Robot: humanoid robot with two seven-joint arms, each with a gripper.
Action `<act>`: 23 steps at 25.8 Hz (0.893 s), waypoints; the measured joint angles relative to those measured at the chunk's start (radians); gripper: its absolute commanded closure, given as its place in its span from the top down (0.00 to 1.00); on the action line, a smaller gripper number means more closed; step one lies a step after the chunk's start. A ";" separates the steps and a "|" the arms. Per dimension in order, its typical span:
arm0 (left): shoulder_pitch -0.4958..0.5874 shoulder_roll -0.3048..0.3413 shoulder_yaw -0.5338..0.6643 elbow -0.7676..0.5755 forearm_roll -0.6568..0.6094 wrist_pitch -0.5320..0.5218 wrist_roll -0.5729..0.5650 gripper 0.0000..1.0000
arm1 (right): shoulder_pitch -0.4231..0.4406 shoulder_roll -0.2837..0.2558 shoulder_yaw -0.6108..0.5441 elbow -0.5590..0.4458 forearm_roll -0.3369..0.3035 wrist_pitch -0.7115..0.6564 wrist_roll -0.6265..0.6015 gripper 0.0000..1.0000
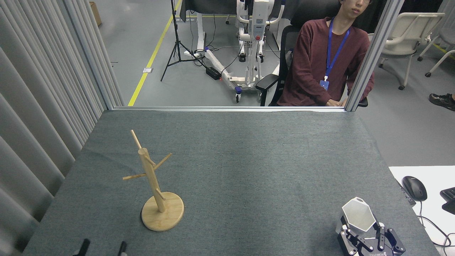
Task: Hang cup on storage rack
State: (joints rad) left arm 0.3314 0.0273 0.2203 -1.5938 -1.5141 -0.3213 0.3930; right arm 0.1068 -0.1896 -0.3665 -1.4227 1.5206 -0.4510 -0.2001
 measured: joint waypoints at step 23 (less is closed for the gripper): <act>-0.220 -0.103 -0.555 0.087 -0.399 -0.029 -0.054 1.00 | 0.058 0.223 0.301 -0.290 0.110 0.017 0.011 0.64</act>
State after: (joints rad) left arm 0.1110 -0.0753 -0.3344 -1.5069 -1.9132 -0.3504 0.3385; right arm 0.1653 0.0331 -0.0655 -1.7123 1.6305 -0.4341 -0.1890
